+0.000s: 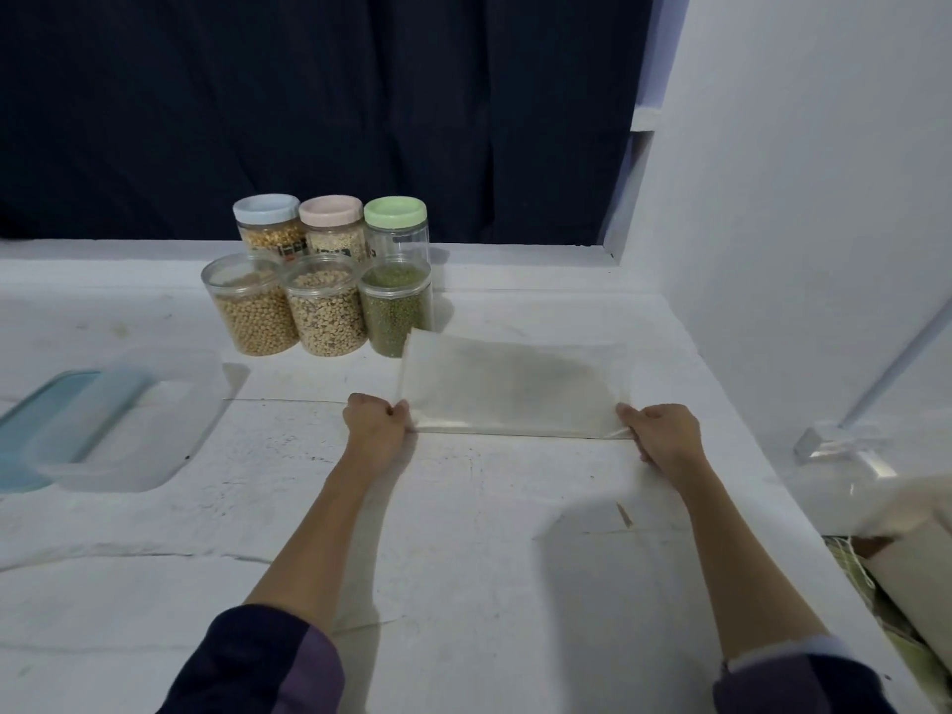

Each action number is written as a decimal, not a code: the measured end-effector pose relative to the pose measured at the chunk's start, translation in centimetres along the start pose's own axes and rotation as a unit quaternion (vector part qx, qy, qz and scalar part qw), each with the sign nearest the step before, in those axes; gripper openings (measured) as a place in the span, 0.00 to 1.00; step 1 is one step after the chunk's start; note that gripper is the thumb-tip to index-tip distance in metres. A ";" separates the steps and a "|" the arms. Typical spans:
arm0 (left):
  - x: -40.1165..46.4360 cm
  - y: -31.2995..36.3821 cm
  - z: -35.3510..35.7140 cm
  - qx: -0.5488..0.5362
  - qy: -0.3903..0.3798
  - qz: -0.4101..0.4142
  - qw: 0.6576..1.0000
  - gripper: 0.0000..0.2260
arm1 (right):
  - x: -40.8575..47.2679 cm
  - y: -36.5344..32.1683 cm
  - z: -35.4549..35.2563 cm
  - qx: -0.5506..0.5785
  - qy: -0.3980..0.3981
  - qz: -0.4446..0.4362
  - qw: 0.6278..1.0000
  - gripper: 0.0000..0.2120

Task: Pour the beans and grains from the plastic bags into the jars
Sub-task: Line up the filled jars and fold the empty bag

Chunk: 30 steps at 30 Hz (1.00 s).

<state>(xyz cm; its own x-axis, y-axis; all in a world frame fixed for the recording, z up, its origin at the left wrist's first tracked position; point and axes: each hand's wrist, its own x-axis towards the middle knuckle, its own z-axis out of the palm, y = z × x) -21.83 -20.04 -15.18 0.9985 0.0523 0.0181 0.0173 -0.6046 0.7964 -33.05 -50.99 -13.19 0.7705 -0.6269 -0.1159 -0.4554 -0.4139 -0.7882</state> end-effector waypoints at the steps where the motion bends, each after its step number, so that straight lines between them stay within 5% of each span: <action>1: -0.1 0.1 0.3 0.010 0.001 -0.010 1.000 0.18 | 0.0 -0.2 0.2 -0.012 0.003 0.004 1.000 0.19; 8: -1.1 0.6 0.5 0.044 0.043 0.035 0.997 0.12 | 0.3 -0.7 1.0 -0.011 0.055 0.008 0.998 0.17; 12: -2.4 2.4 0.3 0.035 0.000 0.024 0.999 0.13 | -1.8 -2.0 2.3 -0.053 0.192 -0.082 0.976 0.14; 18: -4.8 6.1 1.2 0.002 -0.147 -0.059 0.987 0.10 | -4.3 -1.8 6.5 -0.124 0.019 -0.374 0.919 0.20; 20: -5.2 7.1 1.5 0.022 -0.240 -0.075 0.968 0.08 | -4.4 -1.3 7.0 -0.146 0.009 -0.387 0.910 0.18; 22: -5.7 8.5 1.0 0.048 -0.355 -0.077 0.930 0.16 | -4.2 -1.0 6.7 -0.143 0.010 -0.368 0.919 0.13; 25: -5.5 11.3 0.4 0.069 -0.316 0.062 0.944 0.22 | -3.9 -0.4 5.9 -0.146 0.009 -0.376 0.915 0.10; 28: -4.7 13.2 1.1 0.052 -0.190 0.229 0.953 0.14 | -3.5 0.2 5.3 -0.152 -0.012 -0.373 0.915 0.09; 30: -4.1 13.2 2.1 0.177 -0.140 0.301 0.926 0.06 | -3.3 0.6 4.5 -0.160 -0.042 -0.365 0.916 0.08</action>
<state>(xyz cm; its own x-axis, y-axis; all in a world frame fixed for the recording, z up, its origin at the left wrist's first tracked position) -25.54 -29.89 -5.98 0.8061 -0.5574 0.1985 -0.5810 -0.6823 0.4437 -33.84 -46.24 -16.01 0.9477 -0.0587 0.3138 0.0973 -0.8832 -0.4589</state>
